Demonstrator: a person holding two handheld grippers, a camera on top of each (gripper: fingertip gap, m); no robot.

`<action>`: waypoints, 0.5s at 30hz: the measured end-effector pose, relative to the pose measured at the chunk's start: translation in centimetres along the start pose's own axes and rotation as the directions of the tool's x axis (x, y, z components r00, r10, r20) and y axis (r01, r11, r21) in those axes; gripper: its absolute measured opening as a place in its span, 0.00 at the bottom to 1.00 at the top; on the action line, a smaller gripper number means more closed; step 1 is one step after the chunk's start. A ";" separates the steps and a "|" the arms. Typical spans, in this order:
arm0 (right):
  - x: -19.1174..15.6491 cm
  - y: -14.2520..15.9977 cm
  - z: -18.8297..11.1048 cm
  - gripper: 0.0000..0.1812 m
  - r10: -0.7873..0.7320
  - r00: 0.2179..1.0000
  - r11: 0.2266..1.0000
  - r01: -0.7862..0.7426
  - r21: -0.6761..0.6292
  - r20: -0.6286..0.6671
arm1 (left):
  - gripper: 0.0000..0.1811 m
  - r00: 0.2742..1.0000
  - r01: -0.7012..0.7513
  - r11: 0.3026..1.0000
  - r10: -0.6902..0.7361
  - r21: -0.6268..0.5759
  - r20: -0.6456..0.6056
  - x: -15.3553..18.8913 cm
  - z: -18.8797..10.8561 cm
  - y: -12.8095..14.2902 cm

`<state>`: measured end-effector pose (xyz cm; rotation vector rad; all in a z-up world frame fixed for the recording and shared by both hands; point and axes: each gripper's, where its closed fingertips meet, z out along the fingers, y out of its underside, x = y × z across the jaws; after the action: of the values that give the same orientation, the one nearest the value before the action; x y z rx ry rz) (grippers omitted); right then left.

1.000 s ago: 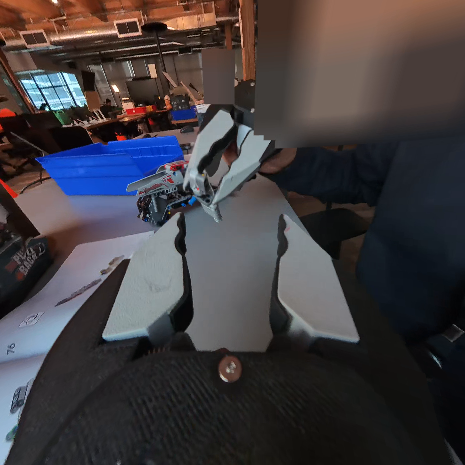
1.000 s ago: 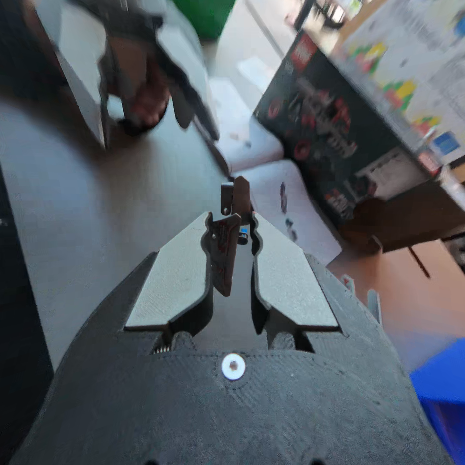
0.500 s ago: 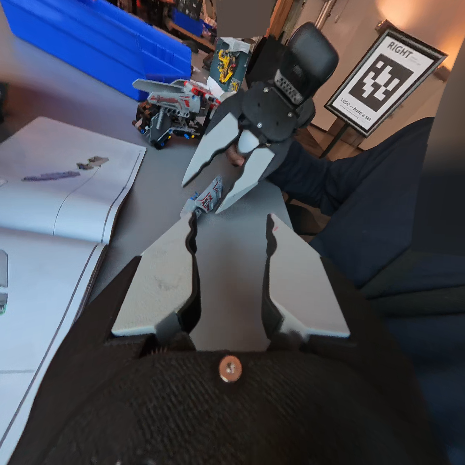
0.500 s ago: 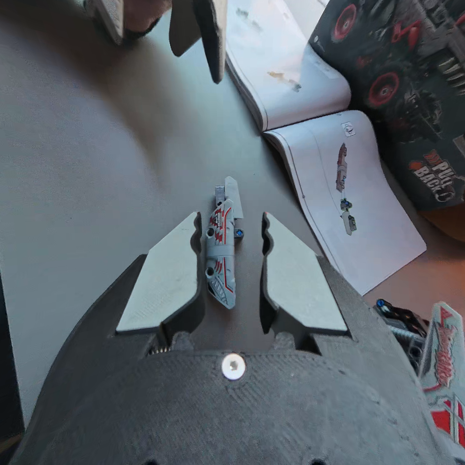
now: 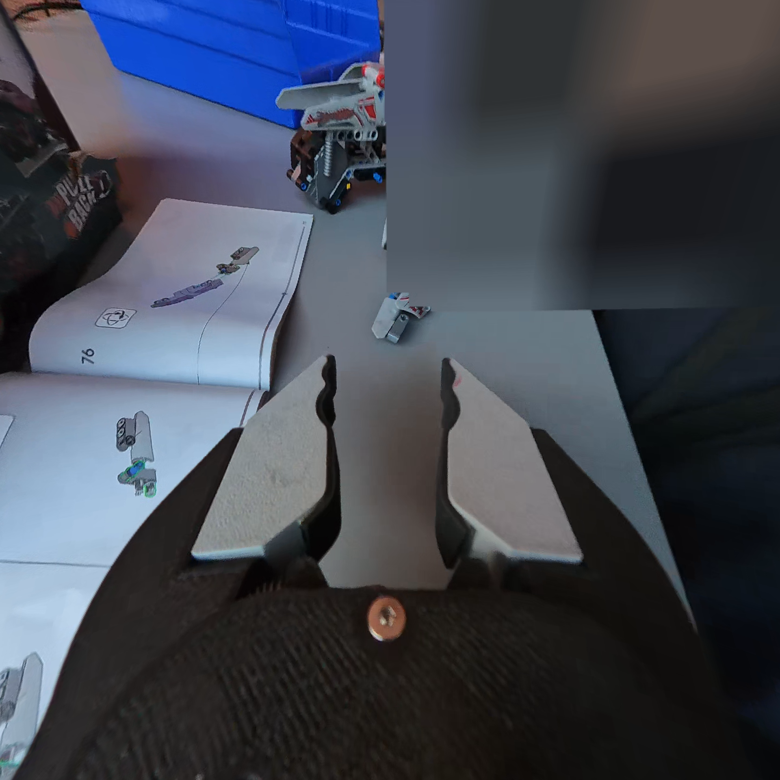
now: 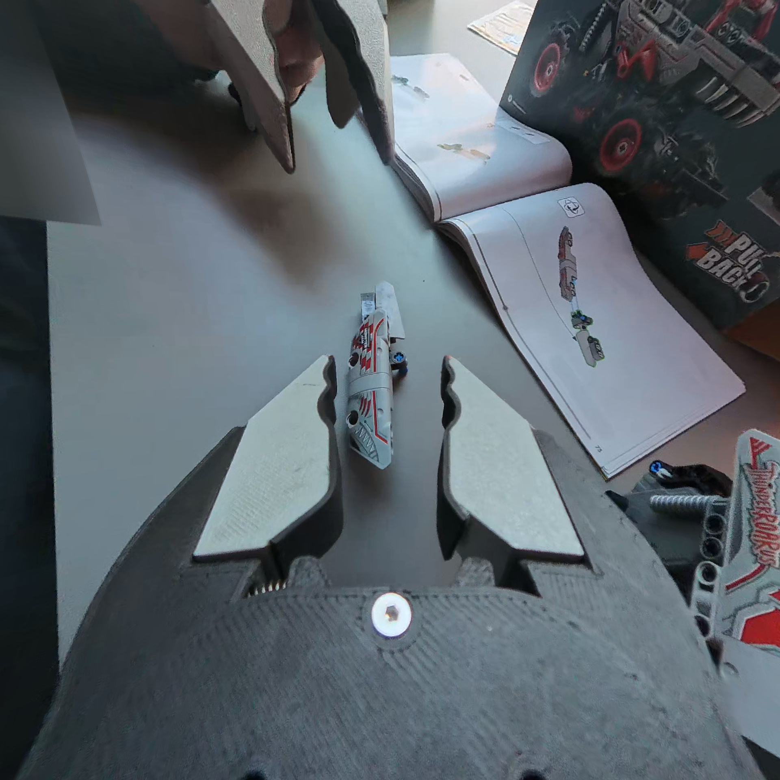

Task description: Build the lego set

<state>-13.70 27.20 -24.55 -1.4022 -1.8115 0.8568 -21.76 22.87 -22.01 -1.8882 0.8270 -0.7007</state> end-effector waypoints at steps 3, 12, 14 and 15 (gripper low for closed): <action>-0.1 0.8 0.5 0.25 0.005 1.000 0.999 -0.005 -0.047 0.007 | 0.26 0.999 -0.028 0.997 0.026 -0.076 -0.027 0.4 1.5 0.6; -0.7 1.8 1.3 0.11 -0.098 0.995 0.988 0.100 -0.120 0.025 | 0.24 0.998 -0.001 0.988 -0.010 -0.152 -0.067 0.3 3.0 1.2; -1.0 0.6 1.1 0.12 -0.188 0.982 0.980 0.188 -0.060 -0.005 | 0.24 0.997 0.002 0.988 -0.014 -0.152 -0.073 0.5 3.0 1.2; -1.3 -0.2 1.0 0.11 -0.256 0.966 0.967 0.256 -0.024 -0.036 | 0.24 0.997 -0.002 0.989 -0.009 -0.149 -0.074 0.6 3.0 1.1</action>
<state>-14.39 25.84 -25.02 -1.1549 -1.9236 0.6747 -19.41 23.59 -24.21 -2.0070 0.9464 -0.7327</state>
